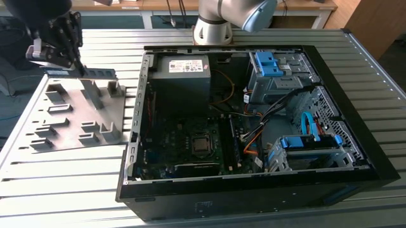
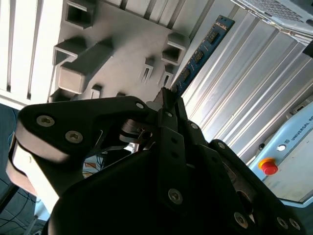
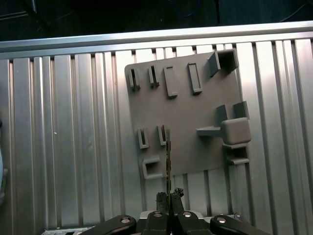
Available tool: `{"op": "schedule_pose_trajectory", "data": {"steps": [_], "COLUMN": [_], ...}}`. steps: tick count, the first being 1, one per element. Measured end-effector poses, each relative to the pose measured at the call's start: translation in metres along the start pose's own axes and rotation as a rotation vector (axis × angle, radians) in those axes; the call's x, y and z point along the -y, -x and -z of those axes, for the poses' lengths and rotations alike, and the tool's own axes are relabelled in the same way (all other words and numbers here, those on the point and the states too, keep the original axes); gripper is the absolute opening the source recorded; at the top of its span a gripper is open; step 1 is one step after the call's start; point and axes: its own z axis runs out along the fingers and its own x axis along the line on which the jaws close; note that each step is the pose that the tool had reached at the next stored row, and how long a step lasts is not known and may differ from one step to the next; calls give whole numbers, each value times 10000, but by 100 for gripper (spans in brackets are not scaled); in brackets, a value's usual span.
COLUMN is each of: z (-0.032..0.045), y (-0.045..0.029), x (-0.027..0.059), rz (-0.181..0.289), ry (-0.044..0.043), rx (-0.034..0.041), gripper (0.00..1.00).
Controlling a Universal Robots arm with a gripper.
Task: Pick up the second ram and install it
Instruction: 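Pick up the second ram and move it above second insertion slot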
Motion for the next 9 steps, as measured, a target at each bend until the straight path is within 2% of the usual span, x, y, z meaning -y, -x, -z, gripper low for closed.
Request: {"op": "schedule_pose_trajectory", "data": {"steps": [9], "z": [14], "y": [21], "x": [230], "rz": [0], "ry": [8], "rx": [-2], "gripper": [14]}}
